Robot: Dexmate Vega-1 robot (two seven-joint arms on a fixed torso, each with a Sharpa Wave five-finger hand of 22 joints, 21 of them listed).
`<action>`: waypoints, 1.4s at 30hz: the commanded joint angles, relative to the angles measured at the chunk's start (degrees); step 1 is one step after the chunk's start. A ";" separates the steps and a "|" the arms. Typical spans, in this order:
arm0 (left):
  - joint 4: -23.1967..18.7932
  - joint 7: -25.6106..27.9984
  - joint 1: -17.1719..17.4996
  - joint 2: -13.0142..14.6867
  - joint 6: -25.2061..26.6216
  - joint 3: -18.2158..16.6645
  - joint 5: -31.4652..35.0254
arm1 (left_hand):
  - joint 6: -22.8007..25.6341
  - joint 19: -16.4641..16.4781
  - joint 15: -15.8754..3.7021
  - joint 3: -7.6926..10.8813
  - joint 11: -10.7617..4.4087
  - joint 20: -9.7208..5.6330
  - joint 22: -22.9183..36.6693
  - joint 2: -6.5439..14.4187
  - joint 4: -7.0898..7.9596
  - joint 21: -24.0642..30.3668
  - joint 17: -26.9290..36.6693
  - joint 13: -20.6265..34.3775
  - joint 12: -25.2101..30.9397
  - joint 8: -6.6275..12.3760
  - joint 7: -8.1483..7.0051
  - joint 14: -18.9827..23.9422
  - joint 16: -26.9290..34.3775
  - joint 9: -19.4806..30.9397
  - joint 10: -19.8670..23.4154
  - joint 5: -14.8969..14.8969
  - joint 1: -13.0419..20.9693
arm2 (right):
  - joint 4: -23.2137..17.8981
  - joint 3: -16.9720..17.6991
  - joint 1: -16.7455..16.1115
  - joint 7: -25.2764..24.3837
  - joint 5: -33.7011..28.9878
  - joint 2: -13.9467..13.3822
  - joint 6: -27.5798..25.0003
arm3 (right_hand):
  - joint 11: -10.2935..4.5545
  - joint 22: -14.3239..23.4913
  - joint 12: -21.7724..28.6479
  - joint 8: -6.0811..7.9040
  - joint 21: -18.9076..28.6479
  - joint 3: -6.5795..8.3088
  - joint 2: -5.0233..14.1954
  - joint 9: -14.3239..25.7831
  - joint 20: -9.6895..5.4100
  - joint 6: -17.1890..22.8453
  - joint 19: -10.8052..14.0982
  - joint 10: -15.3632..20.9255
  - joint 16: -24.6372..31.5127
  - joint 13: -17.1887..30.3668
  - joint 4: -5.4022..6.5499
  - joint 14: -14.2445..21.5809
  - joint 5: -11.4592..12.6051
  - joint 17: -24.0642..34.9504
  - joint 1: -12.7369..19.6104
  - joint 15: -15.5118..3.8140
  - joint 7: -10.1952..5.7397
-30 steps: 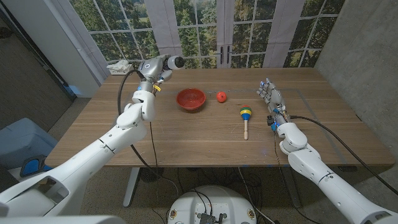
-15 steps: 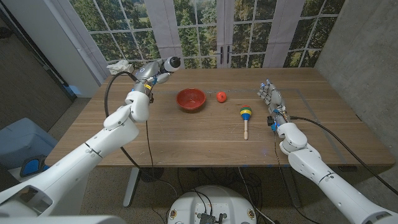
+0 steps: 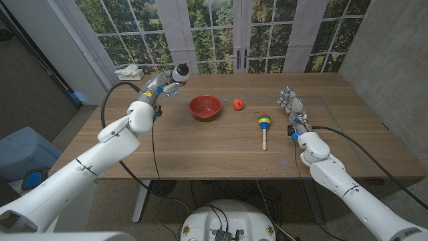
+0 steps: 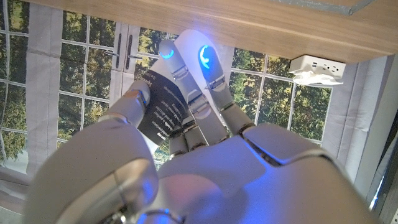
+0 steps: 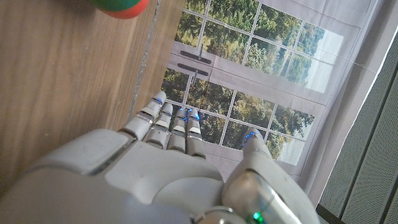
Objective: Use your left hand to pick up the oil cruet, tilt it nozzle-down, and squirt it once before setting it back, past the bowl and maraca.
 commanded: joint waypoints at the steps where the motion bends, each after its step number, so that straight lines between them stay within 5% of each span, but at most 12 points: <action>1: -2.80 -0.97 4.37 2.82 -2.87 -2.94 -7.90 | 0.12 0.50 -0.93 0.67 0.46 -8.25 0.11 0.06 0.96 0.04 0.21 0.12 0.38 -0.01 0.37 0.66 -0.10 0.07 -0.09 0.25 -0.69 | -0.83 -0.58 0.08 -0.98 -0.93 0.29 -0.55 | 0.23 0.17 0.27 0.34 0.09 0.22 -0.09 0.28 0.32 0.44 -0.13 0.02 -0.04 0.04 -0.31 0.02 0.23 -0.06 0.55 0.30 -0.14; 10: -4.33 -2.52 9.08 5.09 -6.59 -6.81 -14.81 | -0.27 0.21 -0.89 0.67 1.28 -8.38 0.13 0.30 1.19 0.02 0.27 -0.08 0.17 -0.23 1.09 0.49 -0.32 0.06 -0.83 0.24 -1.47 | -1.78 -0.85 -0.30 -1.83 -1.60 0.32 -0.98 | 0.21 0.17 0.23 0.26 0.09 0.25 -0.10 0.29 0.34 0.40 -0.14 -0.06 -0.03 0.04 -0.32 0.01 0.22 -0.07 0.57 0.34 -0.27; 21: -6.19 -1.50 12.07 7.57 -8.07 -6.98 -15.20 | -0.78 -0.14 -0.89 0.73 1.73 -8.45 0.17 0.42 1.25 -0.01 0.29 -0.24 0.16 -0.47 1.43 0.19 -0.57 0.04 -1.10 0.23 -1.98 | -3.51 -1.08 -0.78 -2.79 -2.81 -0.05 -1.59 | 0.20 0.18 0.22 0.11 0.10 0.25 -0.15 0.30 0.36 0.19 -0.15 -0.07 -0.01 0.04 -0.29 0.03 0.19 -0.06 0.50 0.40 -0.40; 28: -4.95 -5.57 13.68 7.73 -11.94 -8.82 -21.87 | -0.84 -0.23 -0.87 0.79 2.01 -8.47 0.20 0.53 1.27 0.02 0.29 -0.31 0.27 -0.50 1.58 0.02 -0.72 0.03 -0.94 0.23 -2.22 | -5.18 -1.15 -1.24 -3.45 -3.62 -0.69 -2.59 | 0.19 0.18 0.23 0.02 0.11 0.22 -0.20 0.31 0.41 0.05 -0.14 -0.06 -0.01 0.04 -0.25 -0.02 0.16 -0.04 0.41 0.41 -0.44; 42: -4.52 -8.18 15.63 9.91 -14.13 -8.40 -25.11 | -0.87 -0.35 -0.87 0.96 2.23 -8.51 0.24 0.77 1.24 0.09 0.33 -0.47 0.34 -0.53 2.04 -0.10 -0.89 -0.01 -0.96 0.22 -2.58 | -8.22 -0.95 -3.21 -4.87 -4.45 -1.46 -3.79 | 0.25 0.18 0.24 -0.07 0.11 0.22 -0.24 0.32 0.35 -0.06 -0.16 -0.04 0.02 0.04 -0.20 0.00 0.13 -0.03 0.31 0.37 -0.61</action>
